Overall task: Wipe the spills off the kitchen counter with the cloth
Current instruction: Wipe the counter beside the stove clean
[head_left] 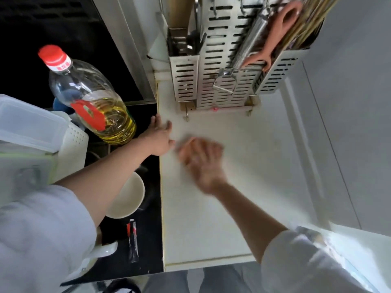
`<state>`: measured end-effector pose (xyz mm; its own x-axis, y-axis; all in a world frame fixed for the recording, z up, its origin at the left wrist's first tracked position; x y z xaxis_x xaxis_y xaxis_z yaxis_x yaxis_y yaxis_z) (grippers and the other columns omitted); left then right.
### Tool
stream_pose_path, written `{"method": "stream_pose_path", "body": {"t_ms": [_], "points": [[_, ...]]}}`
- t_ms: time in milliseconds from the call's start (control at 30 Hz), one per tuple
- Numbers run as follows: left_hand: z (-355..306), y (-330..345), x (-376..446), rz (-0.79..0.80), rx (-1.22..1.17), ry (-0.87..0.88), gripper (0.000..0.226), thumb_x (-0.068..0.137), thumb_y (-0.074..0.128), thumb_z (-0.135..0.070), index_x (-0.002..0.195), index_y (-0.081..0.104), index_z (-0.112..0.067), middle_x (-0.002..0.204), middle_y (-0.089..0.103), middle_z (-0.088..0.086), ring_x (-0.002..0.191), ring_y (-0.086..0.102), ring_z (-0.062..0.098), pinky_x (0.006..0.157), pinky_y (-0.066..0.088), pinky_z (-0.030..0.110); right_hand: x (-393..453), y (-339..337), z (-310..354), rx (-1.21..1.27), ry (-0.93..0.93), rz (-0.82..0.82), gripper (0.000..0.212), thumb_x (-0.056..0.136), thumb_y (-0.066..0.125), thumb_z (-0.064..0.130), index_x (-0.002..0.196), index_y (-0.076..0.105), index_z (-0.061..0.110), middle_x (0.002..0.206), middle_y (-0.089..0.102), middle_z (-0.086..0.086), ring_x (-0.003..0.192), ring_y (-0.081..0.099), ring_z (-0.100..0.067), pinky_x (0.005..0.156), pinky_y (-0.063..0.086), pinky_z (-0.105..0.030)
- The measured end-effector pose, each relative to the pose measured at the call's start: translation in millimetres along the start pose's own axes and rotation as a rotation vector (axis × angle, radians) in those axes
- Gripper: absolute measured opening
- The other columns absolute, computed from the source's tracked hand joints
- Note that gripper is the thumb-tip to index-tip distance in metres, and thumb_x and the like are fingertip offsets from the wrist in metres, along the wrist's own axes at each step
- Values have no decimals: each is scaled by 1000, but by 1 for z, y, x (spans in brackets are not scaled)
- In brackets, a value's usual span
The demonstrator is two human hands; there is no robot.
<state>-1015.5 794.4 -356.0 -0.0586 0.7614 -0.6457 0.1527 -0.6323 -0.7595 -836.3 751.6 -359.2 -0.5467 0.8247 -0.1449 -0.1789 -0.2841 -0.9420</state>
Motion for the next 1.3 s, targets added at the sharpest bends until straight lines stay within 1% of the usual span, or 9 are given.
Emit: {"method": "stream_pose_path", "body": {"t_ms": [133,233,367,600,700,867,1033,1167,1300], "points": [[-7,-2,-9,-34,55,6,66,104,30,-32,156,-5,-12,157,-17,29,147,-13,44,121,9,49,-41,14,-5,-38,-493,171,57,100,25,49,154,23,31,162,20,2,151,1,-30,121,-8,-46],[-19,3,-26,-65,45,88,61,103,34,-25,157,7,-31,164,-7,13,150,-10,35,120,19,49,-11,-10,-117,-83,-79,-60,60,100,20,49,154,25,25,159,30,-9,145,24,-37,115,15,-57],[-23,17,-35,-29,-15,59,63,101,33,-18,155,10,-42,164,-7,10,149,-15,34,121,13,51,-19,-25,-141,86,592,-192,69,97,20,52,156,20,15,162,18,-16,147,10,-45,118,0,-59],[-24,21,-38,8,-41,21,66,101,39,-20,155,7,-43,163,-14,8,148,-20,30,122,9,49,-78,29,-6,-68,-699,226,53,103,27,49,153,26,33,163,14,7,152,-9,-22,121,-10,-47],[-23,26,-49,-9,-54,27,66,101,42,-20,154,12,-44,164,-9,8,150,-16,28,122,11,47,-46,5,-85,-25,-378,-29,53,101,29,48,149,38,29,157,36,-6,148,23,-33,119,7,-52],[-20,26,-48,62,-159,32,85,91,36,7,153,13,-46,163,-17,3,147,-24,28,122,3,53,-45,-15,-111,149,587,-273,62,98,37,42,155,26,20,161,23,-12,146,15,-44,118,3,-55],[-13,28,-39,93,-140,92,86,88,33,8,153,14,-45,162,-19,7,147,-23,32,120,5,56,-90,46,69,148,-323,32,58,95,42,25,152,35,20,160,28,-2,152,8,-29,122,4,-50],[-16,33,-45,78,-126,130,90,84,27,14,153,11,-40,161,-22,11,144,-30,36,118,-4,61,-119,32,49,295,-479,57,44,91,50,11,130,64,24,147,50,6,149,21,-10,124,10,-38],[-17,29,-46,67,-110,161,83,86,30,10,154,15,-35,162,-17,14,145,-27,37,116,-4,61,-111,40,42,161,-444,123,54,96,39,21,150,39,27,160,26,6,152,5,-18,124,5,-47]]}}
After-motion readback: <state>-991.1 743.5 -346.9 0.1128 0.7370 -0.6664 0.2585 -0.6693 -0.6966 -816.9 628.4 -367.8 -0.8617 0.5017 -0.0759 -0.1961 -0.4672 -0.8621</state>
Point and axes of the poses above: each hand's wrist, its own x-axis towards the middle knuckle, its own y-axis out of the palm, z = x × y, the point moved 6 cm from there along x, towards the middle knuckle
